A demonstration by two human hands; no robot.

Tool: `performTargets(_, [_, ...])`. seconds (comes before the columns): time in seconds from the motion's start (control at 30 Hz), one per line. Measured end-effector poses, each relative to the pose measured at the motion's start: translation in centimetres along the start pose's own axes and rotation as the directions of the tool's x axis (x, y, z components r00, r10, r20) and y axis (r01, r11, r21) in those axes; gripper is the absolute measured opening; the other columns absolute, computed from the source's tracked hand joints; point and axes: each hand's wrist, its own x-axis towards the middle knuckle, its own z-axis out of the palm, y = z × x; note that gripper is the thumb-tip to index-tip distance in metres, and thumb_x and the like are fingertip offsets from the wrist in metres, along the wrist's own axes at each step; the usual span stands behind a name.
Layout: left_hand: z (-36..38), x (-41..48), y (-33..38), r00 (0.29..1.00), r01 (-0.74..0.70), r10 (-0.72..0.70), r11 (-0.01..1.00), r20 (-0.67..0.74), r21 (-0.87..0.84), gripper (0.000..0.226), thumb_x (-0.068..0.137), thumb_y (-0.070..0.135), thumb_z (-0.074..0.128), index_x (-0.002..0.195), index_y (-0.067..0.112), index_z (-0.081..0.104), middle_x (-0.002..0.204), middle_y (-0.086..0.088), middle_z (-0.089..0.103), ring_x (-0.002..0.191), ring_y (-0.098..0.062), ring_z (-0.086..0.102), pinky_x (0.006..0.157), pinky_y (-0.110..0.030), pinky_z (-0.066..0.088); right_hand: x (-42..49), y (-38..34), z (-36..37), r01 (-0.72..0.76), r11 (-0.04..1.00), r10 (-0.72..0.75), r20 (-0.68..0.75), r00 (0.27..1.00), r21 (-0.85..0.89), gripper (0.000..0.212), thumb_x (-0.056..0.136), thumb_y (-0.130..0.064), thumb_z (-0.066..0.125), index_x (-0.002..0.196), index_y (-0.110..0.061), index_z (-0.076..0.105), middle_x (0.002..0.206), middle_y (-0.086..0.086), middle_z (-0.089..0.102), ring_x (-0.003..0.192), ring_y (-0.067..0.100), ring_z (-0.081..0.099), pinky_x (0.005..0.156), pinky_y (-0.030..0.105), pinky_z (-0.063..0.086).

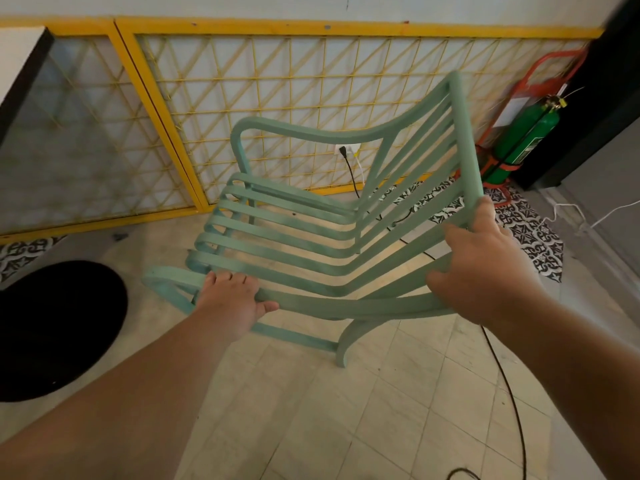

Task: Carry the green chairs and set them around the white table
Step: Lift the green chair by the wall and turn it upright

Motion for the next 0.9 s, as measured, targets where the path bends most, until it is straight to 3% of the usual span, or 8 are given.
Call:
performTargets(0.2, [0.6,-0.6,1.0,0.999,0.025,-0.025,0.999,-0.020,-0.022,0.077,0.091,0.078,0.022,0.136,0.024,0.052,0.140,-0.003,0.054,0.135,-0.031,0.040,0.122,-0.055,0.018,1.6,0.9,-0.1,0.038,0.999,-0.037,-0.028,0.999,0.007,0.052,0.084,-0.028,0.064,0.134,-0.015,0.055,0.167,0.006,-0.003,0.130,0.032,0.042,0.084,0.040,0.052])
performTargets(0.73, [0.7,-0.8,3.2,0.998,0.063,-0.065,0.995,-0.023,-0.081,0.073,0.092,0.077,0.021,0.131,0.022,0.051,0.137,-0.004,0.056,0.131,-0.031,0.043,0.121,-0.055,0.019,5.2,2.3,-0.8,0.080,0.989,-0.080,0.010,0.997,-0.123,0.047,0.089,-0.030,0.062,0.134,-0.016,0.055,0.165,0.009,0.001,0.134,0.036,0.042,0.096,0.044,0.049])
performTargets(0.83, [0.7,-0.8,3.7,0.997,0.080,-0.081,0.992,-0.011,-0.099,0.071,0.094,0.076,0.021,0.130,0.022,0.051,0.137,-0.004,0.056,0.131,-0.031,0.044,0.120,-0.054,0.022,6.3,2.4,-0.9,0.111,0.982,-0.109,0.024,0.994,-0.154,0.048,0.084,-0.036,0.056,0.126,-0.013,0.057,0.157,0.015,0.022,0.129,0.041,0.045,0.095,0.049,0.052])
performTargets(0.9, [0.7,-0.5,4.0,0.996,0.081,-0.083,0.990,-0.012,-0.112,0.069,0.094,0.076,0.022,0.127,0.023,0.052,0.135,-0.004,0.057,0.130,-0.030,0.046,0.119,-0.055,0.023,6.5,2.4,-0.9,0.093,0.987,-0.094,-0.007,0.996,-0.130,0.044,0.083,-0.028,0.063,0.124,-0.013,0.057,0.147,0.016,0.033,0.119,0.045,0.050,0.089,0.053,0.052])
